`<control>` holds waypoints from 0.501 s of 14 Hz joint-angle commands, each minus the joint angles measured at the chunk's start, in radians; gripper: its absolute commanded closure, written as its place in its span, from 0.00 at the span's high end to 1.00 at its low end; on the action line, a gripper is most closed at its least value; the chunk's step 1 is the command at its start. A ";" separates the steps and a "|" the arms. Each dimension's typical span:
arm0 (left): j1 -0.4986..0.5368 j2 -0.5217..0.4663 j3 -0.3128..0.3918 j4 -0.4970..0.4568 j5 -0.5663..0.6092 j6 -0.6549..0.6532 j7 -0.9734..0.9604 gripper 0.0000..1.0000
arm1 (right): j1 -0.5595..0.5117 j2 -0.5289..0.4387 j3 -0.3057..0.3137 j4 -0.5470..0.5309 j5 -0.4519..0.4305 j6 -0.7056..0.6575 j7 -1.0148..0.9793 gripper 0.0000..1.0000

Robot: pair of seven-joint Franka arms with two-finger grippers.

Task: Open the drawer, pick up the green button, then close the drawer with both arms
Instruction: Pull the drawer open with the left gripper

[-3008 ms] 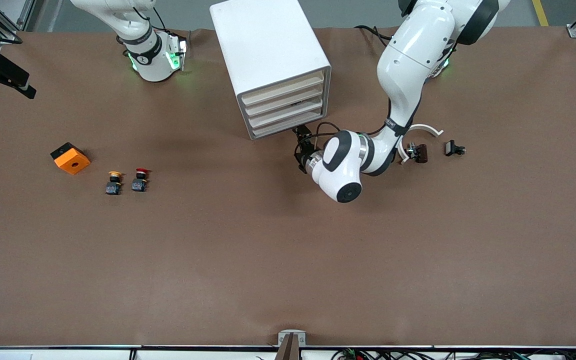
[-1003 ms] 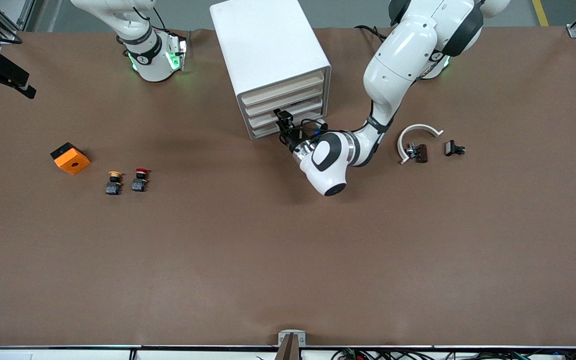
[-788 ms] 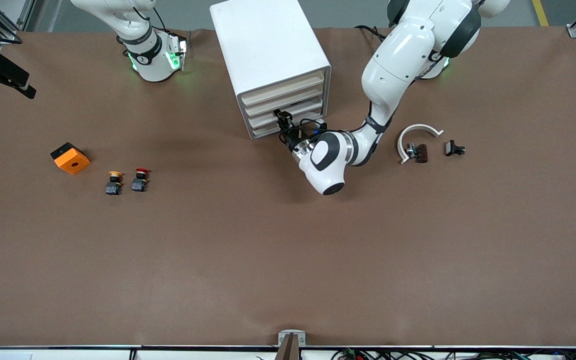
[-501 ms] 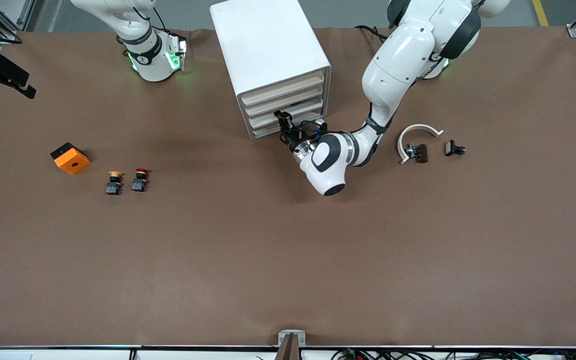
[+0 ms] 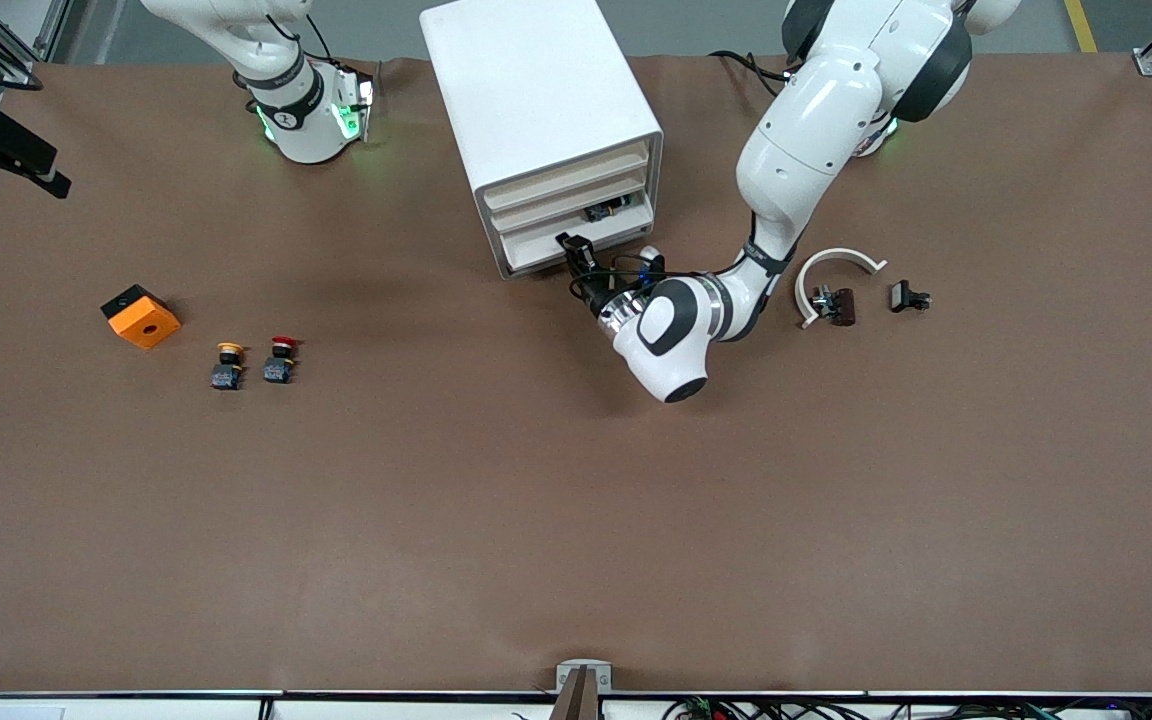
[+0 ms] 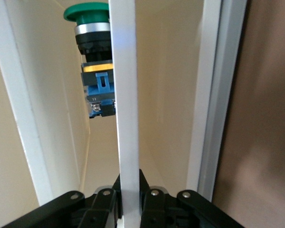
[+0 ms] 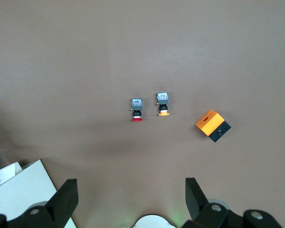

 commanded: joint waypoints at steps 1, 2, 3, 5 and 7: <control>0.035 0.033 0.009 0.071 -0.002 0.020 -0.027 0.06 | 0.005 0.094 0.006 0.046 -0.007 -0.014 -0.014 1.00; 0.053 0.034 0.009 0.081 -0.002 0.020 -0.027 0.06 | 0.006 0.099 0.006 0.055 -0.011 -0.008 -0.047 1.00; 0.075 0.034 0.009 0.085 -0.003 0.020 -0.021 0.06 | 0.015 0.099 0.007 0.066 -0.016 -0.014 -0.057 1.00; 0.081 0.034 0.009 0.099 -0.003 0.021 -0.019 0.07 | 0.023 0.111 0.006 0.064 -0.016 -0.017 -0.057 1.00; 0.081 0.037 0.012 0.105 -0.003 0.035 -0.016 0.10 | 0.028 0.121 0.007 0.061 -0.016 -0.020 -0.066 1.00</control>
